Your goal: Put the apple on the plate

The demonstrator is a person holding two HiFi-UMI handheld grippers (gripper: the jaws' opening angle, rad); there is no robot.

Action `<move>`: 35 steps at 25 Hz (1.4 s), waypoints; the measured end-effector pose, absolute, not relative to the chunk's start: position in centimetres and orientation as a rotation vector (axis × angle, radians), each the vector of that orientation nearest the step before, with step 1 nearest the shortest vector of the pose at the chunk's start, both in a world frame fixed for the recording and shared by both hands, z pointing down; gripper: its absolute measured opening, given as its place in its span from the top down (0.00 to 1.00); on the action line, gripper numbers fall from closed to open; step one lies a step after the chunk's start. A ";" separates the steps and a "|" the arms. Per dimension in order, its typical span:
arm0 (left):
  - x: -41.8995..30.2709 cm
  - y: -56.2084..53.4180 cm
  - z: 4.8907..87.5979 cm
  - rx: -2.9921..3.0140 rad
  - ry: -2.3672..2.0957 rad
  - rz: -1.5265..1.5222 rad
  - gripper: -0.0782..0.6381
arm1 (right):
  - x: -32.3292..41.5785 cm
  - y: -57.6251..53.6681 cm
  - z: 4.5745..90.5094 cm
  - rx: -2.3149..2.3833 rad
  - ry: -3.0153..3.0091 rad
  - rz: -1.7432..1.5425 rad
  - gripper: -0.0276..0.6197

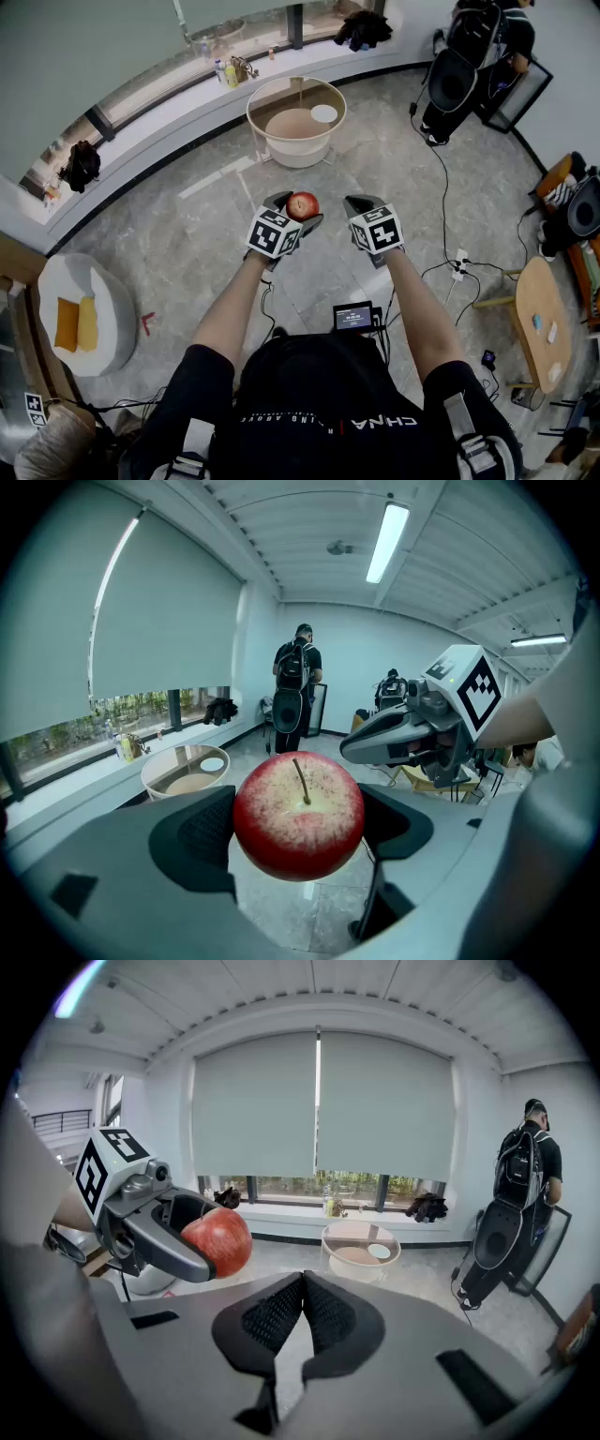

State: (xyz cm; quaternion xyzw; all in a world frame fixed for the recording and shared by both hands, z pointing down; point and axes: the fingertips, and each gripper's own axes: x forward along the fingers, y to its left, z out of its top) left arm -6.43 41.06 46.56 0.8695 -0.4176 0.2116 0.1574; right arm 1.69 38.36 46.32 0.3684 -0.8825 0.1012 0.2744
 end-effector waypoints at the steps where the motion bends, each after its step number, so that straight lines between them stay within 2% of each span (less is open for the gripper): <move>1: -6.1 41.1 46.6 2.489 -1.190 0.612 0.35 | 1.9 38.4 46.2 0.998 -2.376 0.279 0.91; 16: -3.5 40.8 46.8 2.516 -1.185 0.649 0.35 | 4.8 38.5 46.1 1.048 -2.393 0.347 0.91; 35: -4.5 41.6 47.9 2.487 -1.177 0.662 0.35 | 3.4 39.4 47.4 1.000 -2.372 0.365 0.91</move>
